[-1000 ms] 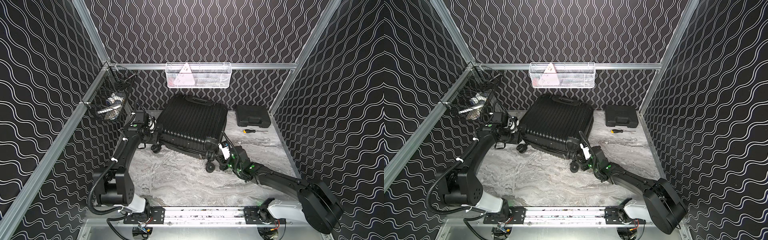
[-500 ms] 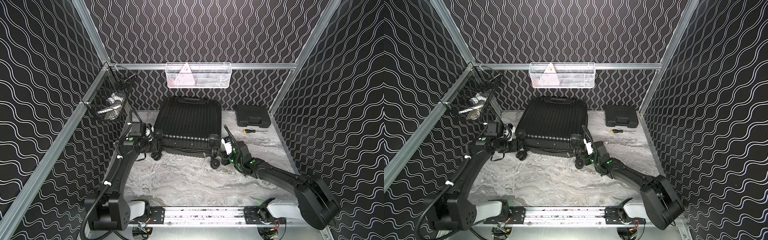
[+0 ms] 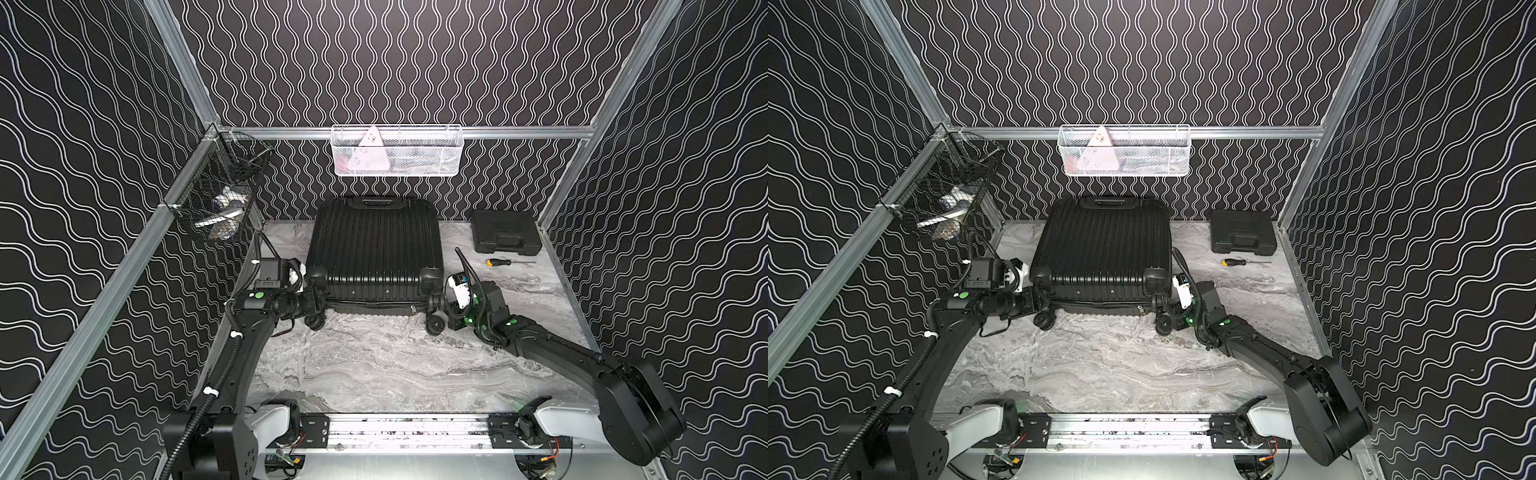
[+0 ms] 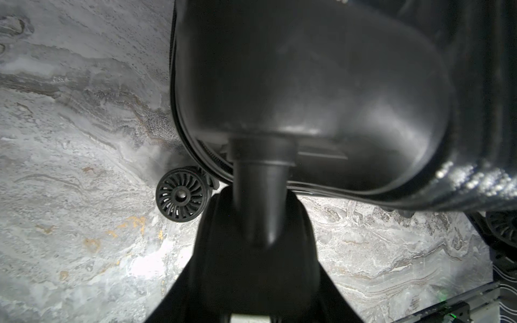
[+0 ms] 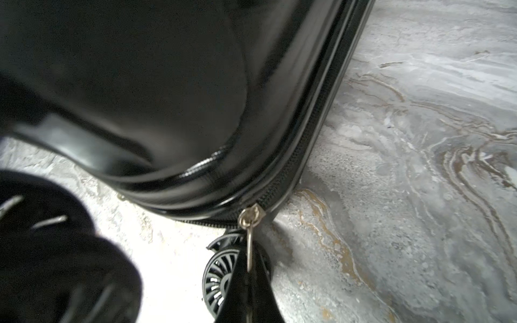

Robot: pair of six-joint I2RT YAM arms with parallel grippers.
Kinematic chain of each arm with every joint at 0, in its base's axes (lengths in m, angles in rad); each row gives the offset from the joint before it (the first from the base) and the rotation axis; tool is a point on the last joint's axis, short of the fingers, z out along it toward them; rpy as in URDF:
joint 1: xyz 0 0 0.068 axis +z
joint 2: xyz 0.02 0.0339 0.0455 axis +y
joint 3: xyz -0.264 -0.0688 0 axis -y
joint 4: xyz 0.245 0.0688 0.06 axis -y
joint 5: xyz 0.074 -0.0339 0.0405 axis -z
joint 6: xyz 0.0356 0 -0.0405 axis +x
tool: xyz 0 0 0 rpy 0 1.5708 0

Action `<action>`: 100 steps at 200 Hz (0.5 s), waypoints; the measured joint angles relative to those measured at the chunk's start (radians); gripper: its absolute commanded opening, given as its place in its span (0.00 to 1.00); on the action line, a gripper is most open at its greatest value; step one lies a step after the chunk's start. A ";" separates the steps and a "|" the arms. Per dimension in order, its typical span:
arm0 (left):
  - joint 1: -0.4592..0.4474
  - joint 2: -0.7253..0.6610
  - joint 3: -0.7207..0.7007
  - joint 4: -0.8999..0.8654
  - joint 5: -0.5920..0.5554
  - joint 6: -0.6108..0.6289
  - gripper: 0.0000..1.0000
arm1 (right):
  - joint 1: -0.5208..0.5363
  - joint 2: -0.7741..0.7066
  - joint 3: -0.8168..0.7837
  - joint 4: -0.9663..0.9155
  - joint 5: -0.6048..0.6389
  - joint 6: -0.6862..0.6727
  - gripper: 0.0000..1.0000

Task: Close the suitcase zippers
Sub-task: Zip the zipper on the suitcase.

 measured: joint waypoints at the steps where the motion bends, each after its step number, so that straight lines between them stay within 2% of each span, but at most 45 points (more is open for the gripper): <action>1: 0.000 0.000 0.000 0.000 0.000 0.000 0.35 | 0.000 0.000 0.000 -0.001 -0.003 -0.002 0.00; 54: 0.001 -0.004 0.003 0.006 -0.006 -0.009 0.33 | -0.002 0.008 -0.005 -0.021 -0.119 -0.017 0.00; 100: 0.001 -0.008 0.003 0.010 -0.010 -0.014 0.32 | -0.004 0.026 -0.015 0.021 -0.184 0.027 0.00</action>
